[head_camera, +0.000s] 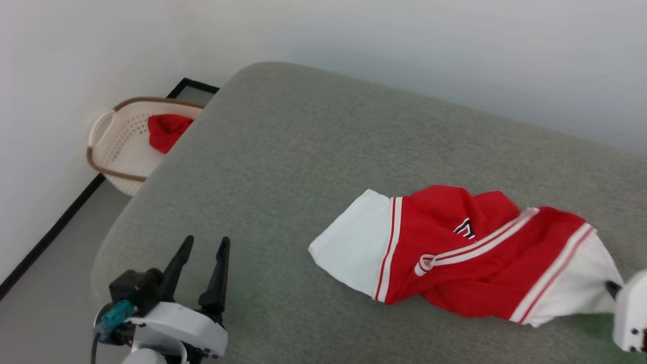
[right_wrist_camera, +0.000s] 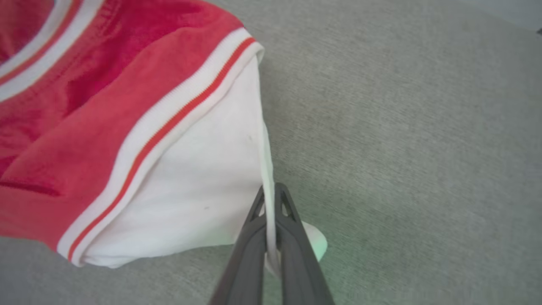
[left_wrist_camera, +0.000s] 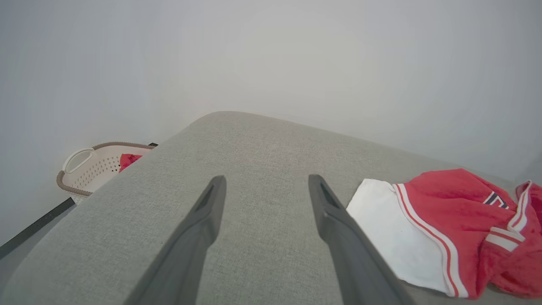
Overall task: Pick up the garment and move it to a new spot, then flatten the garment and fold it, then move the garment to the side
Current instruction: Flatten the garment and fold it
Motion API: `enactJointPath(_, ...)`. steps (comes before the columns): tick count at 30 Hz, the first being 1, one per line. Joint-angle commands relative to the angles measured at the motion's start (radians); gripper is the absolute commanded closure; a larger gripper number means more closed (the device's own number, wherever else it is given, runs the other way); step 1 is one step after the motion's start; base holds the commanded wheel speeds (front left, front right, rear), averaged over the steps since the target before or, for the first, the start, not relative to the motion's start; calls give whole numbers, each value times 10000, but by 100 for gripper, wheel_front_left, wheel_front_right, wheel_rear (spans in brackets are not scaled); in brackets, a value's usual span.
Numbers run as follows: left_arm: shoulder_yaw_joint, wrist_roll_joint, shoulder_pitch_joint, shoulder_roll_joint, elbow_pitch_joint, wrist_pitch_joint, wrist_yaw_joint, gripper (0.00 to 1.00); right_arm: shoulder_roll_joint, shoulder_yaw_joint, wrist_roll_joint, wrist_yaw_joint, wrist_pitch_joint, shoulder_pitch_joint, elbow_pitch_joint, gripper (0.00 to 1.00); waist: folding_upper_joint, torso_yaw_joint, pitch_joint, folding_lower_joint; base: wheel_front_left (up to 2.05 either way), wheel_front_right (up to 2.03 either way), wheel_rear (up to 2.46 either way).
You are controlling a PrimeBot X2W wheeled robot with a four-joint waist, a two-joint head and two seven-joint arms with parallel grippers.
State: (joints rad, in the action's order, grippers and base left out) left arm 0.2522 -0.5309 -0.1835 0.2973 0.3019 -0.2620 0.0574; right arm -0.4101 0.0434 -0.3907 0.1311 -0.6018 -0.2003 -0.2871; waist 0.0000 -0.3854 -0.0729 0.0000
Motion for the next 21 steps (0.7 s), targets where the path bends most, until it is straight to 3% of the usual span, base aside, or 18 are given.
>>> enactJointPath(1,-16,110,77,-42,40,-11,45,0,-107,201,84,-7,-6,240,3,100,0,167,102,0,0,0,0)
enactJointPath(8,-77,221,58,-67,204,-11,161,0,-223,1274,501,-7,-51,826,-126,100,0,392,190,0,0,0,0)
enactJointPath(15,1,260,21,-25,380,-11,263,0,214,2310,1176,-7,-178,1156,-592,100,0,542,286,0,0,0,0)
enactJointPath(16,25,272,17,-12,408,-11,270,0,268,2356,1230,-7,-156,1132,-623,76,0,571,302,0,0,0,0)
enactJointPath(17,32,271,22,2,433,-11,280,0,331,2399,1268,-7,-76,1098,-669,66,0,617,326,0,0,0,0)
enactJointPath(18,23,249,33,10,450,-11,284,0,387,2401,1330,-7,-29,1069,-708,0,0,670,351,0,0,0,0)
enactJointPath(21,41,251,93,90,487,4,281,0,565,2324,1363,-7,51,909,-697,0,0,893,453,0,0,0,0)
